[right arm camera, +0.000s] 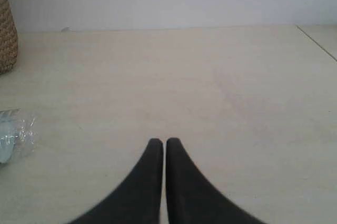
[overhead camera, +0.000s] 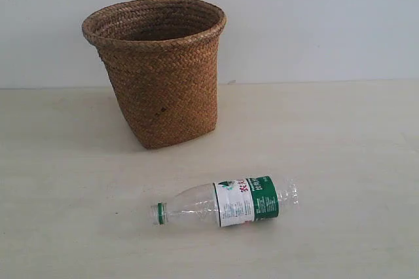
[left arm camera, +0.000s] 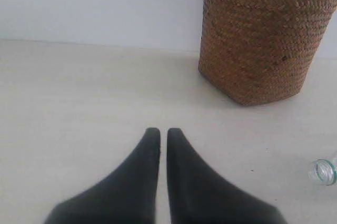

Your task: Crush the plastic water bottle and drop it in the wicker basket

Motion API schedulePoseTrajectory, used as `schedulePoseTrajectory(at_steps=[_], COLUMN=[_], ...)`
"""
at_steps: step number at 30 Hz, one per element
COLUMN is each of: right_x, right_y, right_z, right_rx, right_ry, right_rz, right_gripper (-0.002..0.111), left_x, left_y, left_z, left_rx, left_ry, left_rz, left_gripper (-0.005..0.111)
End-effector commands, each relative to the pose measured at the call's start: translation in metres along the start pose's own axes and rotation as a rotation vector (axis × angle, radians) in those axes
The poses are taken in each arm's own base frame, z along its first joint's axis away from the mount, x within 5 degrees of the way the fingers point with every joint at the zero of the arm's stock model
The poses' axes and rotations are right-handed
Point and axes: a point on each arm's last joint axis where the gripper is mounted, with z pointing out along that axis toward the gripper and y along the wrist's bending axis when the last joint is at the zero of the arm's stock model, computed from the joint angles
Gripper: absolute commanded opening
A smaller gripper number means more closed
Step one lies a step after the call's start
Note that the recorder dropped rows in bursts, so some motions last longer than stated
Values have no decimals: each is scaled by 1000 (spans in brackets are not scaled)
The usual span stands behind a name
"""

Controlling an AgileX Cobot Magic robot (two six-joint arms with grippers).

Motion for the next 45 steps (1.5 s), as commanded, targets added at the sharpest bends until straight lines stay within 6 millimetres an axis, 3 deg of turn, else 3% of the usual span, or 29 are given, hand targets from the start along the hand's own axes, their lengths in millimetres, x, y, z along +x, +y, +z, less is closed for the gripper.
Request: schedulePoseTrajectory(at_steps=[1, 40, 45], right_x=[-1, -1, -1], right_y=[0, 0, 0], right_z=[0, 0, 0], right_rx=[1, 1, 1], right_ry=[-8, -8, -8], right_rz=[-3, -3, -3], right_gripper=[0, 0, 0], left_x=[1, 1, -9], left_y=[0, 0, 1], left_z=[0, 0, 0], left_rx=[-4, -4, -8], left_ry=[1, -3, -106], left_rz=[-8, -8, 10], left_gripper=[4, 4, 4])
